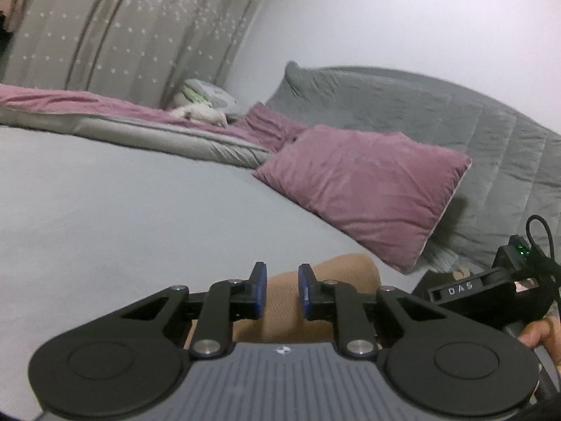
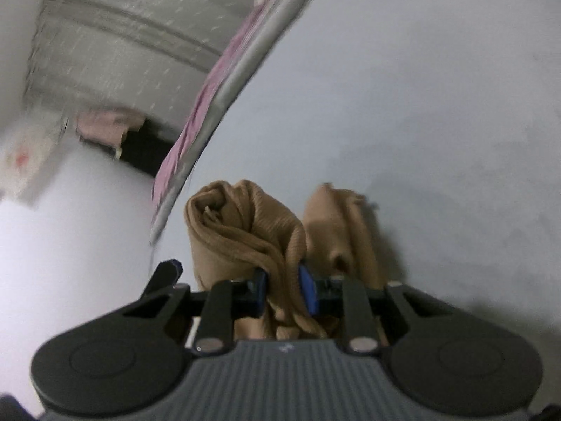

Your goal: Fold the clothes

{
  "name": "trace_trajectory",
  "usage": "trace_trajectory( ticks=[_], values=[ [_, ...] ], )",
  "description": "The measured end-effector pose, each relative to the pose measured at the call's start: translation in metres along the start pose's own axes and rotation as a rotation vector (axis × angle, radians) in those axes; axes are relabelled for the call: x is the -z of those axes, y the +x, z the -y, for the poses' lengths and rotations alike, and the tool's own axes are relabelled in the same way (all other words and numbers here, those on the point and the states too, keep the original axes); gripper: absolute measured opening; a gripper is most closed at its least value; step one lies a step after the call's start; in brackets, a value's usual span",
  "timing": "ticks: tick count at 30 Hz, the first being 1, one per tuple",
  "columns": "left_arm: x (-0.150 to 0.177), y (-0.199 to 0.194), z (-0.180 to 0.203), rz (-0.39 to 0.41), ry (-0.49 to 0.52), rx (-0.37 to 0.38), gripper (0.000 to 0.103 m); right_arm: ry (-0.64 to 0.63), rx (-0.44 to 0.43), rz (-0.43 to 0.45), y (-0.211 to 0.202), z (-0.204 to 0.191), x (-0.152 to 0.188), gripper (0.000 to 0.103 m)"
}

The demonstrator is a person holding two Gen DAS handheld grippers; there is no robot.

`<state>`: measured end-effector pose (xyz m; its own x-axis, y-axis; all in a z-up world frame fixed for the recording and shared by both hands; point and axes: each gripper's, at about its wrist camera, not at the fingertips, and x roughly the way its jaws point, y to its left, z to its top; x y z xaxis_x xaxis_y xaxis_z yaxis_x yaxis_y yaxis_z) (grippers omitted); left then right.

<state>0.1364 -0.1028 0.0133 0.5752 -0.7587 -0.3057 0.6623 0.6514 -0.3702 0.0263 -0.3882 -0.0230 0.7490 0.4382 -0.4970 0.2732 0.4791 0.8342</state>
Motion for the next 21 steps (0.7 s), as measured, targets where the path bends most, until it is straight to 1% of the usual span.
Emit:
trace_trajectory(
  ticks=[3,6,7,8,9,10,11,12,13,15,17,18,20,21],
  values=[
    [0.006,0.012,0.002,-0.015,0.002,0.006,0.016,0.076,-0.014,-0.004,0.003,0.017,-0.009,0.020],
    [0.012,0.029,0.006,-0.057,0.029,-0.037,0.014,0.118,-0.015,-0.011,0.012,0.030,-0.018,0.022],
    [0.014,0.035,0.008,-0.074,0.041,-0.053,0.014,0.124,-0.022,-0.012,0.015,0.033,-0.019,0.024],
    [0.016,0.041,0.009,-0.088,0.047,-0.064,0.013,0.118,-0.021,-0.012,0.018,0.034,-0.019,0.030],
    [0.018,0.046,0.010,-0.099,0.049,-0.072,0.012,0.096,-0.008,-0.002,0.017,0.031,-0.019,0.031],
    [0.021,0.051,0.010,-0.108,0.050,-0.081,0.012,0.071,0.008,0.008,0.016,0.028,-0.020,0.038],
    [0.023,0.055,0.012,-0.114,0.057,-0.090,0.012,0.032,0.024,0.042,0.009,0.021,-0.020,0.050],
    [0.025,0.058,0.014,-0.120,0.067,-0.098,0.011,-0.009,0.041,0.079,0.002,0.014,-0.021,0.052],
    [0.026,0.061,0.017,-0.124,0.080,-0.107,0.011,-0.050,0.057,0.116,-0.006,0.007,-0.021,0.052],
    [0.028,0.065,0.023,-0.135,0.114,-0.126,0.011,-0.174,0.090,0.198,-0.018,-0.015,-0.018,0.049],
    [0.026,0.069,0.027,-0.147,0.129,-0.140,0.011,-0.326,0.117,0.264,-0.024,-0.041,-0.011,0.034],
    [0.026,0.070,0.028,-0.152,0.133,-0.145,0.011,-0.406,0.131,0.276,-0.019,-0.053,-0.006,0.031],
    [0.026,0.071,0.029,-0.155,0.141,-0.153,0.011,-0.553,0.155,0.288,-0.005,-0.073,0.006,0.021],
    [0.027,0.071,0.030,-0.153,0.149,-0.155,0.011,-0.617,0.164,0.290,0.004,-0.080,0.013,0.020]
  ],
)
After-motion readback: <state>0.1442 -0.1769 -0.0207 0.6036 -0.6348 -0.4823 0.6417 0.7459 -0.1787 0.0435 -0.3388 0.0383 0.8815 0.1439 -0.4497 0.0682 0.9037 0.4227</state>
